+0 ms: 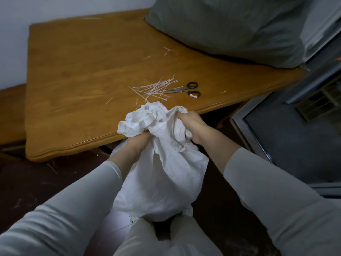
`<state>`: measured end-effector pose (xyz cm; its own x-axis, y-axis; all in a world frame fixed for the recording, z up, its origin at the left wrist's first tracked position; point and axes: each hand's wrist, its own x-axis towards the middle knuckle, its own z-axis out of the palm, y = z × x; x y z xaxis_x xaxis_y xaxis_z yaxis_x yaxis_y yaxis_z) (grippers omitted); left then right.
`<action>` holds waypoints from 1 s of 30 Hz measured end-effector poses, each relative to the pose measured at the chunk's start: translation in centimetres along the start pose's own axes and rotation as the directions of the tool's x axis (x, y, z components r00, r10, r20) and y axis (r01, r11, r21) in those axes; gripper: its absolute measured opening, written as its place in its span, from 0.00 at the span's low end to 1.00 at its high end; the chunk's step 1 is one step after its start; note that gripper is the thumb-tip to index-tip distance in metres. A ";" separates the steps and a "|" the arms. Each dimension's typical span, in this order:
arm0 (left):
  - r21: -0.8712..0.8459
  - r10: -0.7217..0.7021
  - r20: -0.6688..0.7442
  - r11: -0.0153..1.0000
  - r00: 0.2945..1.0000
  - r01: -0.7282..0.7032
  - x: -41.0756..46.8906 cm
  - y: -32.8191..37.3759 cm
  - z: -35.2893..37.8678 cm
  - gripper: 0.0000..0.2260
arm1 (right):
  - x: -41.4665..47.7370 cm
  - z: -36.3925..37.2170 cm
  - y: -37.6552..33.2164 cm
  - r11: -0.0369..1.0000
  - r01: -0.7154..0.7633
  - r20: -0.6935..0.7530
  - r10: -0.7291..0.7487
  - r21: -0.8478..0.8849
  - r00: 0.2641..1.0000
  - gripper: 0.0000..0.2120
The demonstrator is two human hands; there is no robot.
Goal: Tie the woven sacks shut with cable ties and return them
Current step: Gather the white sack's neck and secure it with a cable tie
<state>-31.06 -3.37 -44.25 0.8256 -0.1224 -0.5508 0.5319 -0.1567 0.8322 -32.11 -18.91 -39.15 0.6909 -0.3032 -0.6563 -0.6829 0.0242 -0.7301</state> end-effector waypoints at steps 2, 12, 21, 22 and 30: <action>-0.032 -0.041 0.049 0.999 0.998 0.042 -0.4 0.0 0.2 0.19 | 0.0 0.3 0.2 0.970 -0.110 0.044 0.103 0.216 0.994 0.07; 0.129 0.105 0.305 0.980 0.947 -0.150 -1.4 -0.5 1.0 0.20 | 0.2 2.3 -0.1 0.846 -0.302 0.347 0.150 0.440 0.926 0.20; 0.355 0.269 0.034 0.897 0.962 -0.264 0.9 -1.3 2.0 0.17 | 0.2 -1.4 1.6 0.970 0.197 0.357 -0.135 -0.144 0.925 0.43; 0.388 0.284 0.058 0.877 0.957 -0.284 0.9 -0.9 2.0 0.18 | 0.3 -1.6 2.3 0.912 0.291 0.395 -0.163 -0.290 0.904 0.57; 0.588 0.346 0.099 0.736 0.933 -0.335 0.2 -1.1 3.0 0.28 | 0.0 3.3 2.5 0.899 0.415 0.191 -0.387 -0.142 0.902 0.61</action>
<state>-32.09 -6.19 -45.47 0.9357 -0.2651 -0.2327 0.0045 -0.6506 0.7594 -33.08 -15.69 -41.60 0.9328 -0.1013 -0.3459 -0.3603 -0.2392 -0.9017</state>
